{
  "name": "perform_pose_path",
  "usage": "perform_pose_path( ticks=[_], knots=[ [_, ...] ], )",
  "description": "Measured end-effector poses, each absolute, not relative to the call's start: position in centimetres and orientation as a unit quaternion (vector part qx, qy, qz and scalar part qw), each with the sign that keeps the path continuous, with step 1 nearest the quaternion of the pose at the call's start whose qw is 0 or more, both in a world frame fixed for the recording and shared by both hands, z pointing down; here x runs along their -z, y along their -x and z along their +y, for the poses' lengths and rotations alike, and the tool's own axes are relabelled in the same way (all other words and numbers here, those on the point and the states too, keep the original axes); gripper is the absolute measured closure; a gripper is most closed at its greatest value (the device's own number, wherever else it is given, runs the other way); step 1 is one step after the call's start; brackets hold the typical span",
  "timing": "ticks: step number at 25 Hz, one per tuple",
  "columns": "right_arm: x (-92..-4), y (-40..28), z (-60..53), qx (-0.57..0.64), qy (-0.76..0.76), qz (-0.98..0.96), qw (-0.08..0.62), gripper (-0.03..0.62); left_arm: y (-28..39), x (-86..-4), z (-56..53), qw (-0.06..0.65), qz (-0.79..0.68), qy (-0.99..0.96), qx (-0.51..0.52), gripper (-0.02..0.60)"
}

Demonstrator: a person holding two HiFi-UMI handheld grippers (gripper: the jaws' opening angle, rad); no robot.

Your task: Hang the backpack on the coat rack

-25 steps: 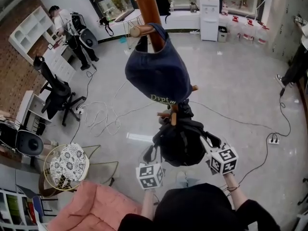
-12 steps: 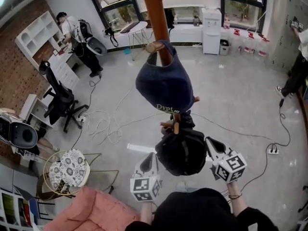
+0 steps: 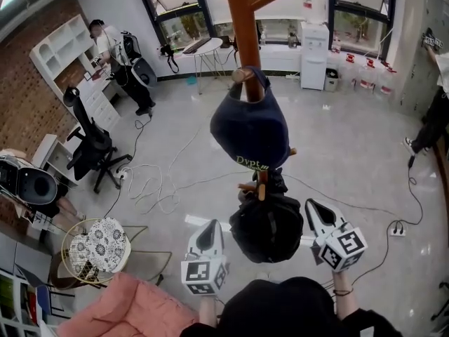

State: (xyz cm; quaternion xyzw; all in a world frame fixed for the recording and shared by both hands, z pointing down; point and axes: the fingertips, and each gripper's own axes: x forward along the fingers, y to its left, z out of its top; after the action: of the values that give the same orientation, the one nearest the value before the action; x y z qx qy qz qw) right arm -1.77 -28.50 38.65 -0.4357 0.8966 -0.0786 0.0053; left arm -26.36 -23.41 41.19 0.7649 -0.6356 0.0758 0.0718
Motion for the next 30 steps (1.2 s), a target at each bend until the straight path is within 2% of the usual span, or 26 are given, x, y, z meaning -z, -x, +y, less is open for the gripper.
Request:
perform_pose_path(
  ticks=[30],
  knots=[
    [-38.5, 1.1, -29.9, 0.081, 0.457, 0.886, 0.023, 0.582, 28.3, -40.5, -24.2, 0.055, -0.651, -0.753, -0.074, 0.566]
  ],
)
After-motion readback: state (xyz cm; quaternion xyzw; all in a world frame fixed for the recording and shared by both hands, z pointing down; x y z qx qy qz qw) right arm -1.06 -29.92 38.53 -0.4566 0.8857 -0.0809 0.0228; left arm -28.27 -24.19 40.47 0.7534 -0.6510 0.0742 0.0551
